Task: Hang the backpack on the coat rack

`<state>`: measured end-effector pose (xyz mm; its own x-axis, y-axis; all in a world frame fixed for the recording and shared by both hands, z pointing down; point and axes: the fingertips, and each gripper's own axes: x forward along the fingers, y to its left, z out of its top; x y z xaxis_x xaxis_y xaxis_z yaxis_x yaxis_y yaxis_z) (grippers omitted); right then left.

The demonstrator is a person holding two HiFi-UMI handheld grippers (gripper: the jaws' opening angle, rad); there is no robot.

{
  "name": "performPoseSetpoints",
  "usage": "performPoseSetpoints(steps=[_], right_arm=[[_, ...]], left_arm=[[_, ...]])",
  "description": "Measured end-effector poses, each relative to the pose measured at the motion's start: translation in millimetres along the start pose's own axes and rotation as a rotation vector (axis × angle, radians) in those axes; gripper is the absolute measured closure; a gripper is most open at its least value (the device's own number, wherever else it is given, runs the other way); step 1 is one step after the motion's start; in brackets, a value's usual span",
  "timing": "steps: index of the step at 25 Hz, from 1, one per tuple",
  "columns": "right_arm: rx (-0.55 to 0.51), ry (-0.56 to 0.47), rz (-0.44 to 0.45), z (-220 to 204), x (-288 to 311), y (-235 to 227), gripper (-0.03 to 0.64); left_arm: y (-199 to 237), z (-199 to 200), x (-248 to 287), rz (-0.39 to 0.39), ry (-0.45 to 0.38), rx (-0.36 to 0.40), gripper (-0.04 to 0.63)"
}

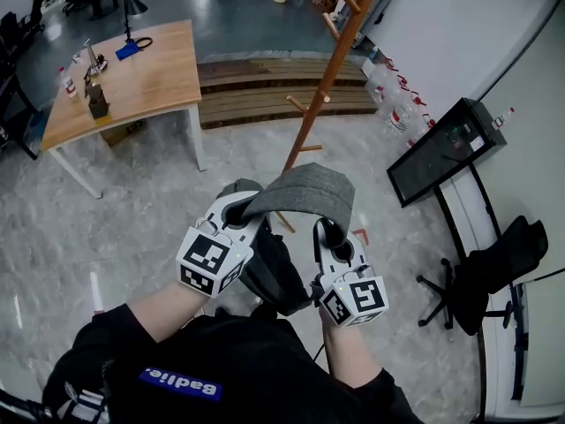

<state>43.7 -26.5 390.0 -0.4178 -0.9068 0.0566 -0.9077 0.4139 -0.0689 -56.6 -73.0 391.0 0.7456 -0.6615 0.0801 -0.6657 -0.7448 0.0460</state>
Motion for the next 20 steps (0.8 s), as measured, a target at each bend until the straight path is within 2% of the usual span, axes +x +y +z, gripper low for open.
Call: performPoseSetpoints(steps=[10, 20], right_arm=[[0.002, -0.028, 0.068, 23.2, 53.1, -59.4, 0.601], [0.002, -0.029, 0.154, 40.2, 117.7, -139.7, 0.603]], left_arm=[[31.5, 23.9, 66.8, 0.074, -0.015, 0.022, 0.561], [73.4, 34.8, 155.1, 0.171, -0.003, 0.0, 0.561]])
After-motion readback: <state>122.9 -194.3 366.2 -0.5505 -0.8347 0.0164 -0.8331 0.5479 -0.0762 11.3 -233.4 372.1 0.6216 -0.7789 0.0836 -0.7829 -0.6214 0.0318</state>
